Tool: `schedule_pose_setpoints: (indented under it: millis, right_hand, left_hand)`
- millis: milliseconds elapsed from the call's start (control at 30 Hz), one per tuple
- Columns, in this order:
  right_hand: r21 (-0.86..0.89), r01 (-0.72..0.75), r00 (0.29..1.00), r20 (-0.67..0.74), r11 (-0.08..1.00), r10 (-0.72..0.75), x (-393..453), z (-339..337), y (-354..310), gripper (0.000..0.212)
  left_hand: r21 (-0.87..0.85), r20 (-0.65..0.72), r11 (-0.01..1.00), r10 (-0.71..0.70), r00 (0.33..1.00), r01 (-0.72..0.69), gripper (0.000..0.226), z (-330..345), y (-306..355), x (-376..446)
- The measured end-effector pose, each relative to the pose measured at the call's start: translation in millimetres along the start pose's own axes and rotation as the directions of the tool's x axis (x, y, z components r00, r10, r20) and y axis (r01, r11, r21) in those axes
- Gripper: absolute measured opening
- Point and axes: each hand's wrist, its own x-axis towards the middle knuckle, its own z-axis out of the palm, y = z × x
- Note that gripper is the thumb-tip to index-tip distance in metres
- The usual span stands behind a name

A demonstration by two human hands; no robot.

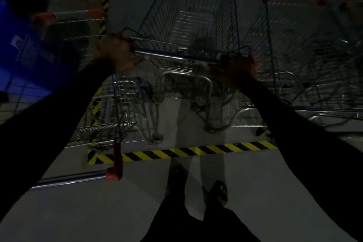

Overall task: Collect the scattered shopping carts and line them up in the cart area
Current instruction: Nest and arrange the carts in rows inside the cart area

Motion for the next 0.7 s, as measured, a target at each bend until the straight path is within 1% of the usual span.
schedule_pose_setpoints:
  millis: [33,67,100,133,167,233,267,300,333,400,433,467,500,533,600,667,700]
  right_hand:
    - [-0.013,0.009,0.998,-0.055,1.0,-0.01,-5.7,7.4,7.8,0.111]
    - [0.012,0.035,0.999,-0.023,0.999,-0.035,-15.9,7.0,11.4,0.114]
    - [0.027,0.057,0.996,-0.07,0.998,-0.055,-22.1,14.9,20.3,0.117]
    - [0.025,0.068,0.994,-0.082,0.997,-0.066,-34.3,9.2,25.0,0.116]
    - [0.011,0.074,0.992,-0.108,0.997,-0.072,-39.9,14.3,32.4,0.111]
    - [-0.017,0.083,0.994,-0.072,0.996,-0.084,-54.4,12.3,41.9,0.09]
    - [-0.023,0.101,0.993,-0.061,0.995,-0.103,-62.1,13.4,47.9,0.079]
    - [0.014,0.104,0.994,-0.033,0.994,-0.104,-67.6,18.5,56.8,0.072]
    - [0.019,0.107,0.994,-0.002,0.994,-0.107,-74.2,20.4,65.3,0.071]
    - [-0.011,0.126,0.992,-0.001,0.992,-0.126,-88.2,24.2,80.2,0.081]
    - [-0.016,0.152,0.988,-0.04,0.988,-0.152,-96.0,28.7,86.4,0.082]
    - [-0.016,0.172,0.983,-0.063,0.985,-0.172,-104.8,31.4,91.5,0.079]
    - [-0.013,0.189,0.978,-0.086,0.982,-0.19,-112.9,35.0,96.0,0.075]
    - [-0.018,0.19,0.977,-0.095,0.982,-0.191,-122.1,33.1,98.5,0.075]
    - [-0.019,0.17,0.98,-0.104,0.985,-0.171,-132.4,34.8,104.2,0.084]
    - [-0.022,0.156,0.983,-0.09,0.988,-0.157,-139.7,35.6,108.4,0.09]
    - [-0.025,0.162,0.982,-0.097,0.987,-0.163,-144.5,34.5,109.6,0.09]
  left_hand:
    - [0.054,0.023,0.998,0.009,1.0,-0.01,0.076,-0.2,5.4,-4.6]
    - [0.063,0.013,0.997,0.048,0.999,-0.049,0.077,-2.9,12.6,-11.7]
    - [0.065,0.011,0.996,0.058,0.998,-0.058,0.075,-4.8,21.2,-20.1]
    - [0.042,0.017,0.997,0.06,0.998,-0.06,0.071,-3.6,29.4,-27.3]
    - [0.014,0.061,0.998,0.054,0.997,-0.055,0.067,-4.8,38.7,-33.8]
    - [-0.032,0.155,0.999,0.031,0.987,-0.027,0.065,-2.4,55.6,-44.9]
    - [-0.037,0.16,0.998,0.056,0.986,-0.05,0.069,2.2,62.1,-49.5]
    - [-0.031,0.172,0.998,0.063,0.983,-0.058,0.078,6.0,68.1,-54.6]
    - [-0.037,0.172,0.997,0.074,0.982,-0.069,0.09,12.1,71.9,-58.9]
    - [-0.034,0.18,0.998,0.055,0.982,-0.05,0.111,29.4,78.4,-66.8]
    - [-0.042,0.188,0.998,0.043,0.981,-0.036,0.117,37.1,83.1,-71.6]
    - [-0.041,0.208,0.999,0.044,0.977,-0.036,0.121,41.9,89.8,-78.2]
    - [-0.035,0.209,0.999,0.045,0.977,-0.038,0.121,43.1,98.4,-87.3]
    - [-0.022,0.196,0.998,0.059,0.979,-0.055,0.118,45.4,104.5,-95.3]
    - [-0.02,0.168,0.997,0.074,0.983,-0.072,0.107,49.5,112.1,-109.6]
    - [0.003,0.13,0.997,0.073,0.989,-0.074,0.105,51.7,117.8,-122.0]
    - [0.016,0.125,0.997,0.075,0.989,-0.078,0.105,52.1,120.5,-126.5]
